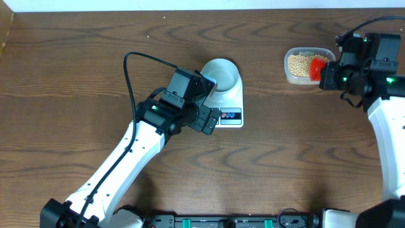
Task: Scoop item into bowl and weigh 50g on scale
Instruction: 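Dip the red scoop into the soybean tub with the right gripper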
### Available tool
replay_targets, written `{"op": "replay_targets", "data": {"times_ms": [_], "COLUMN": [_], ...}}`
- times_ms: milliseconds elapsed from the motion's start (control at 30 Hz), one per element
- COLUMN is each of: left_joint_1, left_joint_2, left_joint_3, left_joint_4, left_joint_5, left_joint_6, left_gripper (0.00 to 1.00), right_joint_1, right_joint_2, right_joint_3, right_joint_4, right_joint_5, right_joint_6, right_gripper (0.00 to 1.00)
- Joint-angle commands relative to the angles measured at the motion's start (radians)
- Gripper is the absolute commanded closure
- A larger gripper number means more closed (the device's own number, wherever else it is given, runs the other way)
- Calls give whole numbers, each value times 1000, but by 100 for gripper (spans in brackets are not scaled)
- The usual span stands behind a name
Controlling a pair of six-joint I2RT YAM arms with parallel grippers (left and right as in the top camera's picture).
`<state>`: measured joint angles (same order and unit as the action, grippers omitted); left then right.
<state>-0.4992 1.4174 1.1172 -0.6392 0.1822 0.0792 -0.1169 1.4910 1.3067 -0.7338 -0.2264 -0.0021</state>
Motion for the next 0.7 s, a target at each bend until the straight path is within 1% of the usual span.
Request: {"op": "replay_targets", "data": {"times_ms": [0,100,300,533,667], "left_joint_1": [5,5,5,5,5], "left_joint_2": [-9,-9,-9,-9,-9], "left_joint_3": [1,1,1,1,1], "left_joint_4": [0,0,0,0,0], "left_joint_5": [9,9,9,9,9], "left_joint_6": [7,7,7,6,6], "left_gripper": [2,2,2,2,2], "right_joint_1": [-9,-10,-39,-86,-107], "right_joint_2": [11,29,95,189,251], "right_joint_3": [29,29,29,29,29], "right_joint_4": [28,55,106,171,203], "right_joint_5": [78,126,114,10,-72], "right_joint_6": [-37,-39,-40,-35,-5], "right_gripper": [99,99,99,99,99]}}
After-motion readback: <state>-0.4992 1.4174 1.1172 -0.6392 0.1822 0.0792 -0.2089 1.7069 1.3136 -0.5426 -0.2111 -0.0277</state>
